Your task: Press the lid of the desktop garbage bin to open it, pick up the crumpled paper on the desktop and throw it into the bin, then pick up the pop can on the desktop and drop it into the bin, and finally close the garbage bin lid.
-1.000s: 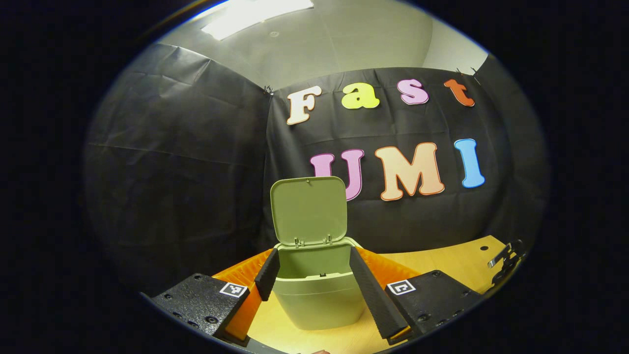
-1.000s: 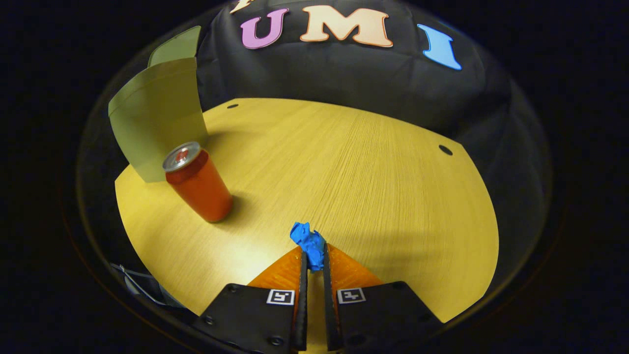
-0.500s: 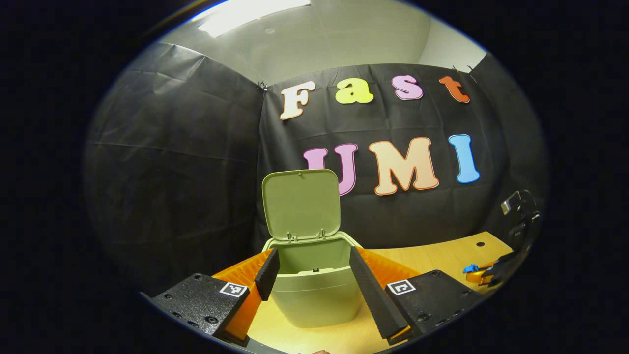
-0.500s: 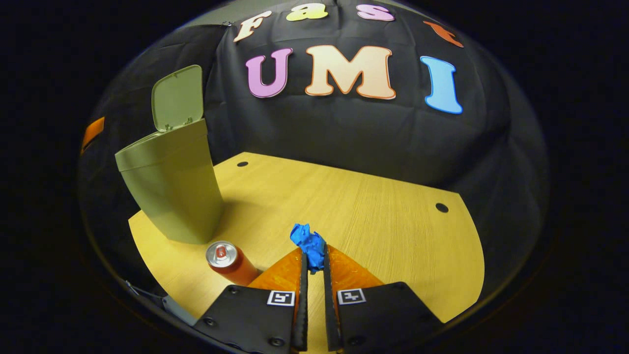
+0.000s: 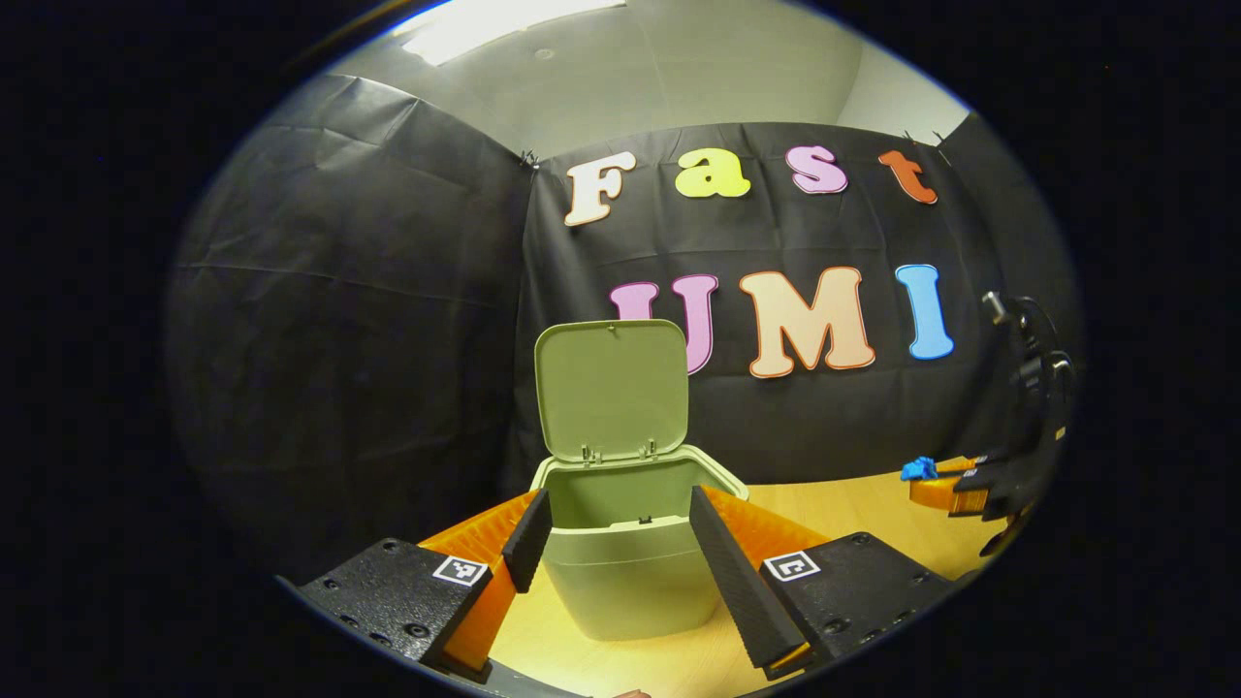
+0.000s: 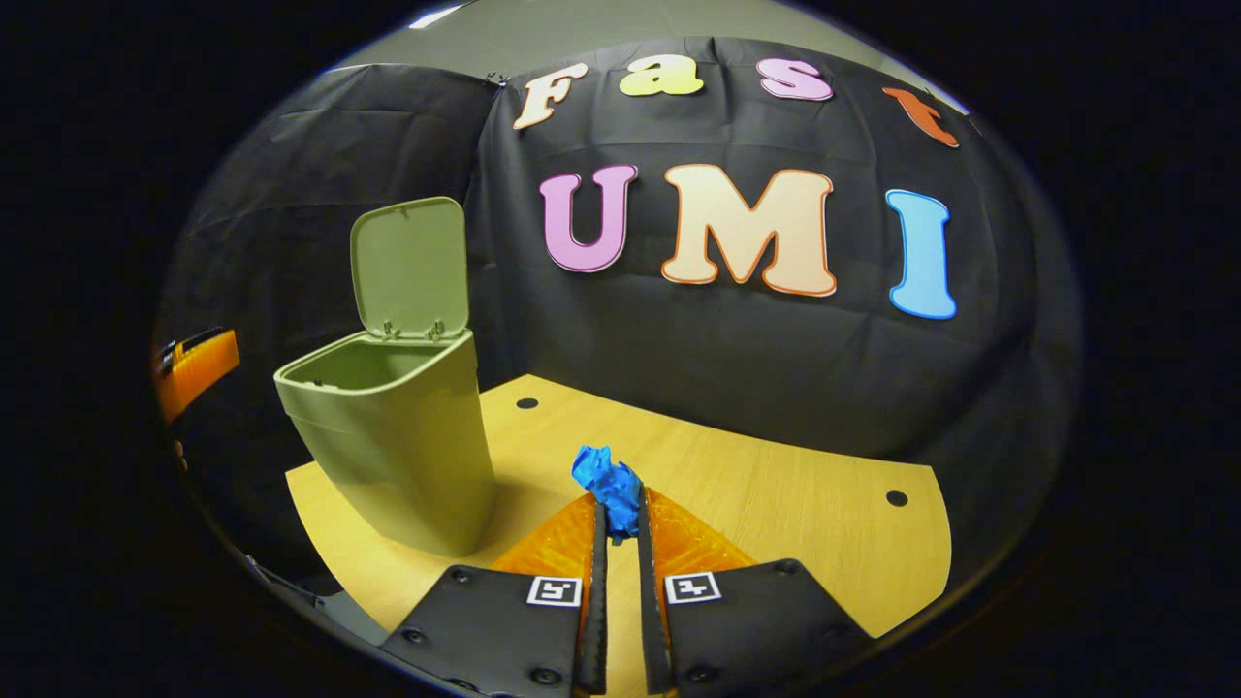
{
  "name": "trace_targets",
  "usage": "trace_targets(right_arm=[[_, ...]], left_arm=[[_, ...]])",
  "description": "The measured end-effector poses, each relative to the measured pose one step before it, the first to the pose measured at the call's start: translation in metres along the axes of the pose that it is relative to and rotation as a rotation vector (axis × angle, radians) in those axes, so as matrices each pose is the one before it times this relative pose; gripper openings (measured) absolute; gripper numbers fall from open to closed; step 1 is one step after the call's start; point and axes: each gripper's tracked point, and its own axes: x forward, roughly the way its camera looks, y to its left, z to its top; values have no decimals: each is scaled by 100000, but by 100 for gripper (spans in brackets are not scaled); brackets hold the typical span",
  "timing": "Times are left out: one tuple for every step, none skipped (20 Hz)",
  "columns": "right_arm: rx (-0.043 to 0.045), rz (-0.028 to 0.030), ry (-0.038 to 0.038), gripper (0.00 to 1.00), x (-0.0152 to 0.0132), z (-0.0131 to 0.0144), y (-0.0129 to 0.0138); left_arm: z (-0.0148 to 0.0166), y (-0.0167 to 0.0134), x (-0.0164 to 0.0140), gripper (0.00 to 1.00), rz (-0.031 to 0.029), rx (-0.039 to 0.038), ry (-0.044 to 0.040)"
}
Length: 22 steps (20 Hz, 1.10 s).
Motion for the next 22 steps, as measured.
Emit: trace_targets(right_arm=[[-324,452,-1340,17,20,606,494],[-55,891,-1241,17,95,710,583],[-255,825,-1032,17,237,557,663],[-127,925,-997,17,88,621,614],[-242,942,-1227,17,269,621,662],[-60,1341,-1166,17,179,753,751],[283,1346,-1210,17,298,682,855],[399,1584,-1447,14,330,791,821],[162,1346,-1337,14,224,675,860],[118,1349,-1308,17,208,660,892],[-84,1113,-1121,16,326,469,815],[-327,1014,-765,17,330,561,806],[-228,1099,-684,17,434,357,770],[-239,1028,-606,17,401,364,861],[-249,1593,-520,18,529,142,1084],[-151,1301,-227,17,545,126,888],[23,1264,-180,17,424,154,851],[-25,1545,-214,17,569,138,887],[-155,1236,-1,17,545,91,828],[-303,1223,160,17,568,-15,807],[-204,1310,99,17,563,70,886],[79,1297,376,17,615,-49,838]], left_arm=[[-119,277,74,88,275,153,57],[-47,314,7,88,299,23,68],[-189,336,-28,88,211,-34,270],[-134,343,-24,88,265,8,411],[-224,333,-11,88,190,-19,152],[-52,333,14,88,302,13,207],[-217,324,-32,88,155,57,231],[-60,331,19,88,239,110,225],[-213,320,63,88,323,194,178],[-107,421,-7,88,306,189,184],[-174,402,-18,88,214,137,204],[-42,394,-91,88,214,76,242],[-269,377,-26,88,266,143,226],[-97,511,81,88,280,164,228],[-162,353,13,88,175,129,390],[-336,412,-71,88,54,9,287],[-83,330,-43,88,-124,21,202],[-238,267,-4,88,-14,89,401],[-273,183,-41,88,-313,143,441],[-283,165,-50,92,-522,105,580],[-195,106,-110,92,-364,286,527],[-378,102,86,88,-334,618,420]])
